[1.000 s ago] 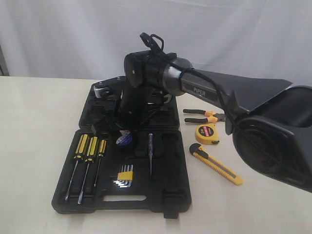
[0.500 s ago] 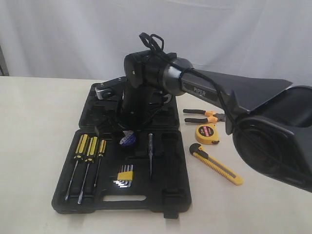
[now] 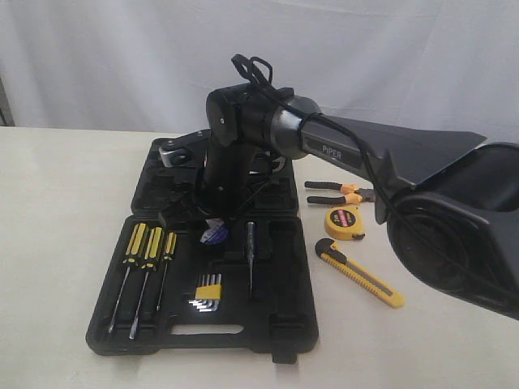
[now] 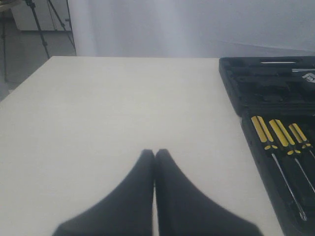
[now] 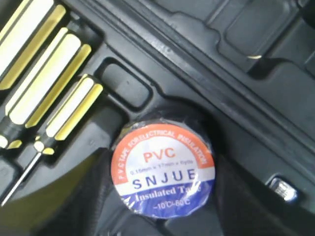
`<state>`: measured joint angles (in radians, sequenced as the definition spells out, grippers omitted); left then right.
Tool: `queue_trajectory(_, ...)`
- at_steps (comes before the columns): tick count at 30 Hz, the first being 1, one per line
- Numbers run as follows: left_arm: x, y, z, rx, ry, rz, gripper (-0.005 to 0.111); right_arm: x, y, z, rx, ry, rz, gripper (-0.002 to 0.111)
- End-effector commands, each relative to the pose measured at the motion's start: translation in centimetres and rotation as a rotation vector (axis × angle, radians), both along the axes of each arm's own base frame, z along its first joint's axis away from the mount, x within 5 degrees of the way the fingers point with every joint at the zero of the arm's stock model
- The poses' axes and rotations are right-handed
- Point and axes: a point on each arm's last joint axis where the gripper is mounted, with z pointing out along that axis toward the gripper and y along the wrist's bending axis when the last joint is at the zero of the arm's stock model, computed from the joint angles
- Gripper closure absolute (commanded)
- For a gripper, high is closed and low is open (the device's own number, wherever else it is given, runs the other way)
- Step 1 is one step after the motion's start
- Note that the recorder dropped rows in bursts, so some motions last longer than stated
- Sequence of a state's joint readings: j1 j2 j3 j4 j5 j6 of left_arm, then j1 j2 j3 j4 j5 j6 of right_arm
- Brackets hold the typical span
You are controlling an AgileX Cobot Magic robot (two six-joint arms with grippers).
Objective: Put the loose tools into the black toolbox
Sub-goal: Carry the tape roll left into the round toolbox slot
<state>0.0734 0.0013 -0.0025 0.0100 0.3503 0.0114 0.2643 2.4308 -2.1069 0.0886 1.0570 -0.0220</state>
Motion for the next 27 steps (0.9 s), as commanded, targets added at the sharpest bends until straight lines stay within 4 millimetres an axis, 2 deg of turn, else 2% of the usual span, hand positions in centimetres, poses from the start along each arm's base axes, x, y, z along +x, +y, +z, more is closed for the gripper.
queue_trajectory(1,0.02,-0.06,-0.01,-0.014,-0.008,-0.005,0.107,0.02,-0.24,0.39,-0.007,0.002,-0.006,0.072)
queue_trajectory(4,0.02,-0.06,-0.01,-0.014,-0.008,-0.005,0.107,0.02,-0.24,0.39,-0.006,0.002,-0.01,0.054)
queue_trajectory(5,0.02,-0.06,-0.01,-0.014,-0.008,-0.005,0.107,0.03,-0.24,0.39,-0.005,0.0,-0.01,0.051)
queue_trajectory(11,0.02,-0.06,-0.01,-0.014,-0.008,-0.005,0.107,0.12,-0.22,0.42,-0.003,-0.01,-0.011,0.051)
queue_trajectory(16,0.02,-0.06,-0.01,-0.014,-0.008,-0.005,0.107,0.16,-0.23,0.43,-0.004,-0.014,-0.011,0.039)
queue_trajectory(25,0.02,-0.06,-0.01,-0.014,-0.008,-0.005,0.107,0.52,-0.15,0.55,0.006,-0.055,-0.014,0.039)
queue_trajectory(27,0.02,-0.06,-0.01,-0.014,-0.008,-0.005,0.107,0.39,-0.18,0.85,0.005,-0.05,-0.013,0.042)
